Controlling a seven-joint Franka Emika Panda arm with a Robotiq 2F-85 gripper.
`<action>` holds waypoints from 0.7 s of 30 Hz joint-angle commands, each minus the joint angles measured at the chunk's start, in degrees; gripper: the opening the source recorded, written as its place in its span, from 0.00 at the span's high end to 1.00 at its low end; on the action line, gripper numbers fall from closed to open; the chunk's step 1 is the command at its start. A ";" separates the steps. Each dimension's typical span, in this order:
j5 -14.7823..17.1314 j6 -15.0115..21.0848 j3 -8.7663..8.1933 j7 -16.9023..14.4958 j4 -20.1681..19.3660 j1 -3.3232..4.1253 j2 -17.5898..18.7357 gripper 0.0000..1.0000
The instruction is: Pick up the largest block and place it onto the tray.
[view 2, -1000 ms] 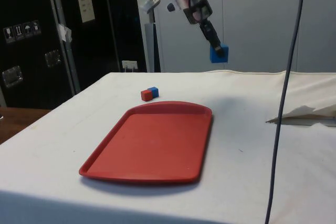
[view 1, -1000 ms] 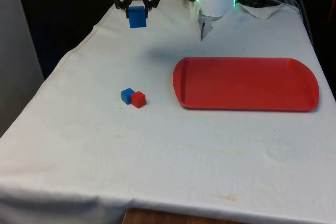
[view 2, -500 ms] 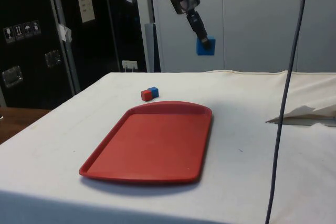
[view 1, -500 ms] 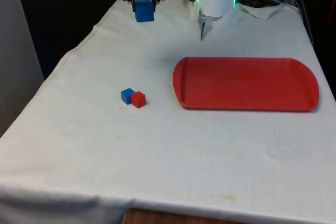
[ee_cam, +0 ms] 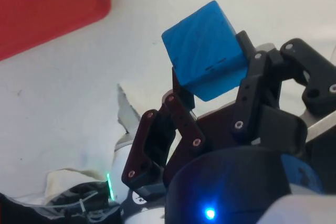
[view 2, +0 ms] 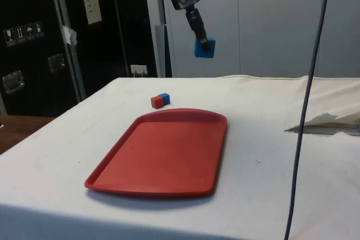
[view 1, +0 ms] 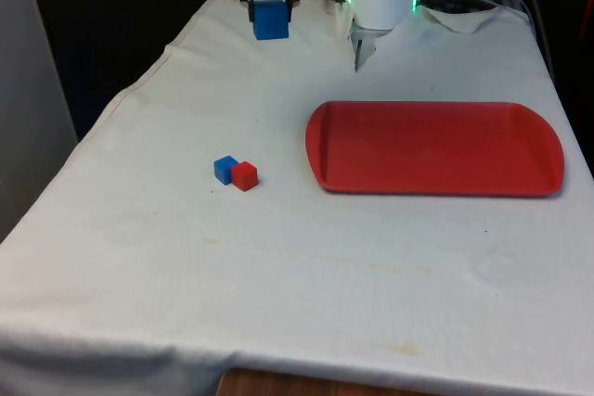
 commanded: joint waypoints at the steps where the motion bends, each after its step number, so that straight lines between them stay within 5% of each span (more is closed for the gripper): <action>1: 0.57 0.34 0.29 0.29 0.17 0.11 0.00 0.99; 21: 3.55 3.44 6.13 4.58 0.34 0.34 -0.29 0.99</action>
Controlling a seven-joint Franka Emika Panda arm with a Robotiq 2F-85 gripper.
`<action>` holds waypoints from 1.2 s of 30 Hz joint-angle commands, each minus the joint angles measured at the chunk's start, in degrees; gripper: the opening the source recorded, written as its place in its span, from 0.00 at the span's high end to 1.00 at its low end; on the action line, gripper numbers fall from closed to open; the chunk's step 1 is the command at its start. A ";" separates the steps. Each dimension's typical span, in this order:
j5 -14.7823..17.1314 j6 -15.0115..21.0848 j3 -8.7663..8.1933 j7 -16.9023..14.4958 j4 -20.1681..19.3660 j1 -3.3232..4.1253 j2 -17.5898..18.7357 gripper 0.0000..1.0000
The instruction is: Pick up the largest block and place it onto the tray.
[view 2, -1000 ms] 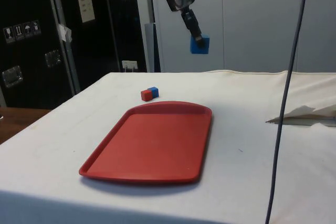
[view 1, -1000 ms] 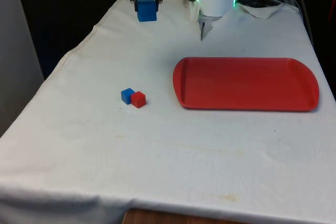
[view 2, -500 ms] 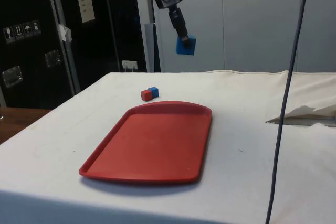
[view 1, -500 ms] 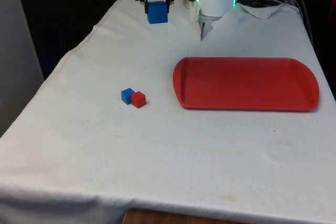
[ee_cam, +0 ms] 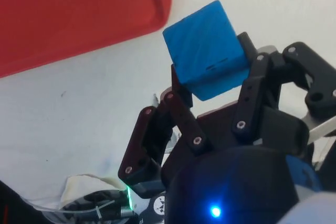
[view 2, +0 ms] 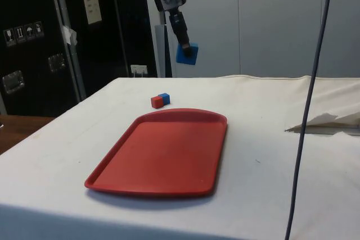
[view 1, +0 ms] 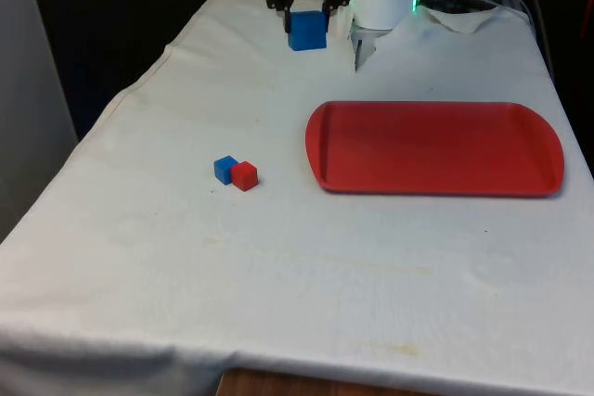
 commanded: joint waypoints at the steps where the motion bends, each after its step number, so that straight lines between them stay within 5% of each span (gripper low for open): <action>1: 0.00 0.11 0.40 0.40 0.00 0.00 0.00 0.99; 2: 0.06 0.92 0.92 1.49 -0.40 0.40 -0.29 0.99; 18: 0.00 3.27 6.99 7.39 -0.97 0.06 0.00 0.99; 36: -0.11 12.32 13.18 14.78 -4.41 0.29 2.23 0.99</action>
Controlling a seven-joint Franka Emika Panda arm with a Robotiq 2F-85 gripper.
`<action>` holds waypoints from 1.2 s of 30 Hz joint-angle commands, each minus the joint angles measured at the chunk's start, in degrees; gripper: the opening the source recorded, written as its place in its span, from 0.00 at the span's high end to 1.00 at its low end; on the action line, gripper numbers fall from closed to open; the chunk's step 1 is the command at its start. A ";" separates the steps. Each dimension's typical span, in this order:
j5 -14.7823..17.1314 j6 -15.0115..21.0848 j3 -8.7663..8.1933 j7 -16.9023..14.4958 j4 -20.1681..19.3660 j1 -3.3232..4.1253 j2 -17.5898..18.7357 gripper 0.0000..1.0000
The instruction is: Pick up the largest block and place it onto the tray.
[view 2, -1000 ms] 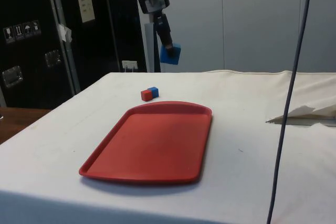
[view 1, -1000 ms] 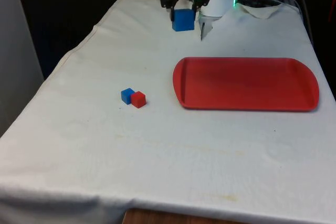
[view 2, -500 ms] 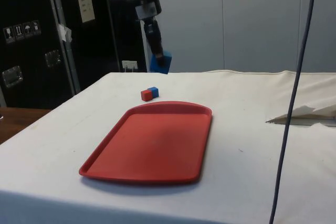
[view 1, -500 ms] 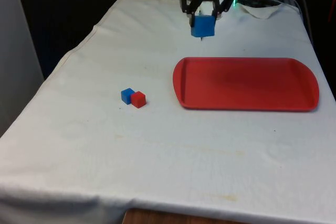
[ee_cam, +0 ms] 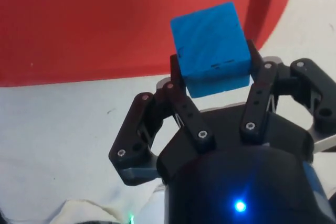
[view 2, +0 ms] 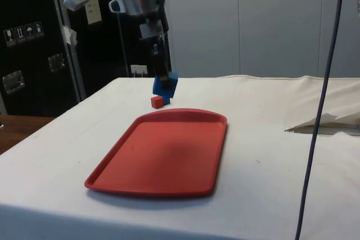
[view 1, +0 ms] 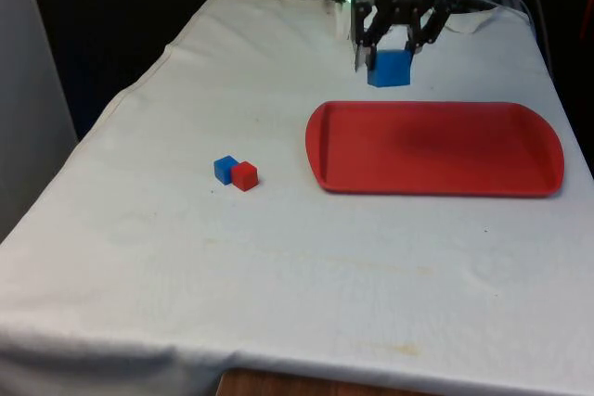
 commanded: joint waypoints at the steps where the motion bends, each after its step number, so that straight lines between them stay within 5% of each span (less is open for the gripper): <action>1: -0.06 1.95 0.23 0.69 -0.74 0.11 0.63 0.99; 22: 1.83 13.35 2.52 2.18 -2.81 -0.11 9.11 0.99; 29: 1.55 13.92 2.58 2.92 -2.52 0.17 9.63 0.97; 32: 1.43 13.92 2.64 3.09 -2.52 0.17 9.57 0.69; 33: 1.38 13.87 2.64 3.21 -2.52 0.23 9.51 0.49; 34: 1.49 13.87 2.75 2.86 -2.35 0.00 9.68 0.39; 35: 1.32 13.87 2.69 3.27 -2.52 0.23 9.45 0.39; 36: 1.32 13.87 2.69 3.27 -2.46 0.23 9.45 0.29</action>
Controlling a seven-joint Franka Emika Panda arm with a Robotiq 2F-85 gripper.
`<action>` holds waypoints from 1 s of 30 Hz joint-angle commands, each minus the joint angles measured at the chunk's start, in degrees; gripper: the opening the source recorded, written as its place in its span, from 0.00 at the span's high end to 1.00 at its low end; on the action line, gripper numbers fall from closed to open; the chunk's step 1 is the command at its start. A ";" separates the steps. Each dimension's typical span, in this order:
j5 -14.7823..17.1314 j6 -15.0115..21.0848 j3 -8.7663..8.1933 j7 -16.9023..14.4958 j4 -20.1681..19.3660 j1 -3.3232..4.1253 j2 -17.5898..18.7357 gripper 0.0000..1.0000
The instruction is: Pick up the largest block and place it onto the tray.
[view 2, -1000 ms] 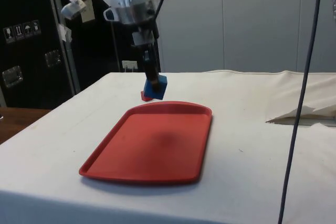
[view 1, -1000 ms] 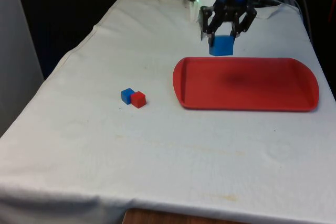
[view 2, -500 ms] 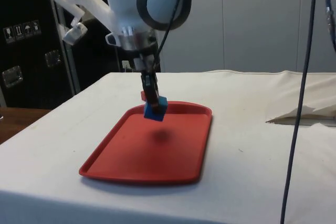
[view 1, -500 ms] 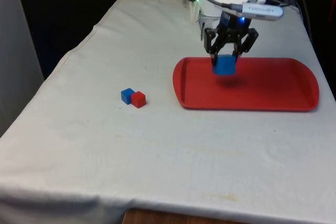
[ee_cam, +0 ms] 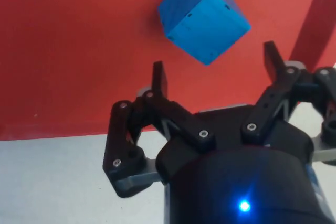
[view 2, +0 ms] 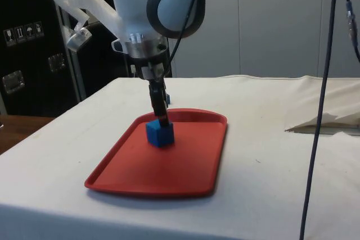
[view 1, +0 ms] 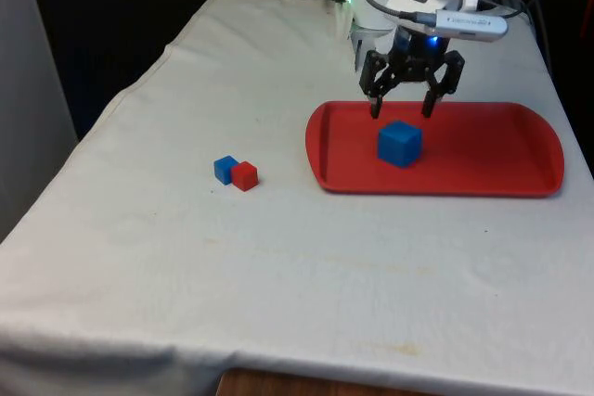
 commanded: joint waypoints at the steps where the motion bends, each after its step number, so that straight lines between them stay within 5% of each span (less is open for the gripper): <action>1: -0.17 0.00 -0.06 0.40 -0.11 0.17 -0.23 0.19; 4: -0.23 -0.06 -0.06 0.46 -0.11 0.17 -0.23 0.00; 10: -0.23 -0.06 -0.06 0.40 -0.11 0.17 -0.23 0.00; 30: -1.26 -5.61 0.29 1.26 0.29 0.63 -8.54 0.00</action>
